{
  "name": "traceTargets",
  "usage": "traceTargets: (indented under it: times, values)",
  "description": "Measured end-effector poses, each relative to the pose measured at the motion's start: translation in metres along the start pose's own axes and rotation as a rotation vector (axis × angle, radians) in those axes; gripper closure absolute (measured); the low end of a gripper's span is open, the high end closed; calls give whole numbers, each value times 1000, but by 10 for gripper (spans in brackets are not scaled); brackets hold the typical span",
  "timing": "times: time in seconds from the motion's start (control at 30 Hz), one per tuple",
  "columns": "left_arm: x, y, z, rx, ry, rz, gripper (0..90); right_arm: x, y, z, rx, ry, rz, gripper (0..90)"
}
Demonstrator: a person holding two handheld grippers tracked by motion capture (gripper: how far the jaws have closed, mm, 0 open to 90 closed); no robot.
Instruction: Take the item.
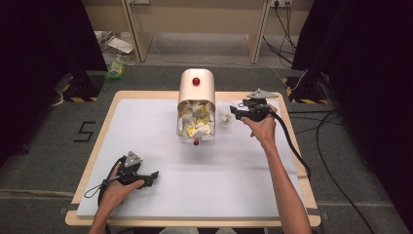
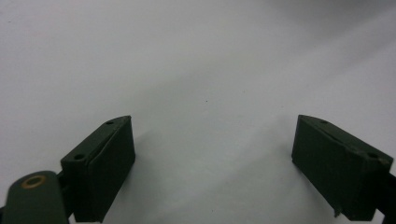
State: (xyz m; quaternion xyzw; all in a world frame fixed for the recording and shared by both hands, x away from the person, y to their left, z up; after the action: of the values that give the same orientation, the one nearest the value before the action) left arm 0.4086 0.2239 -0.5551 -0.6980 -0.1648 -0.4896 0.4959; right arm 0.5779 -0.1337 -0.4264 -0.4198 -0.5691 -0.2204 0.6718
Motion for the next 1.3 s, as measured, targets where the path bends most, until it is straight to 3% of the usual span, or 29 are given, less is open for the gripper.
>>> traceTargets:
  times: [0.2, 0.5, 1.3]
  values:
    - [0, 0, 0, 1, 0, 0, 122, -7, -17, 11, 20, 2, -9, 315]
    - [0, 0, 0, 0, 0, 0, 122, -16, -28, 26, 32, -3, -23, 273]
    - [0, 0, 0, -1, -2, -2, 123, -35, -49, 34, 51, 20, -10, 229]
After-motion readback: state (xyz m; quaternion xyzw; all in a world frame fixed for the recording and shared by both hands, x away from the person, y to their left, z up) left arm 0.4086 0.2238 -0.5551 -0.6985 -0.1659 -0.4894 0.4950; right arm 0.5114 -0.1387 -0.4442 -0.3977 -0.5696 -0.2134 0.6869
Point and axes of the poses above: each handheld gripper's, and its own axes: y roughly forward along the jaws, x roughly out of its top, z roughly to its left, the point moved 7 cm from there along y, roughly forward along the jaws, and after that the axes turned 9 degrees about -z, right-handed, at the moved point
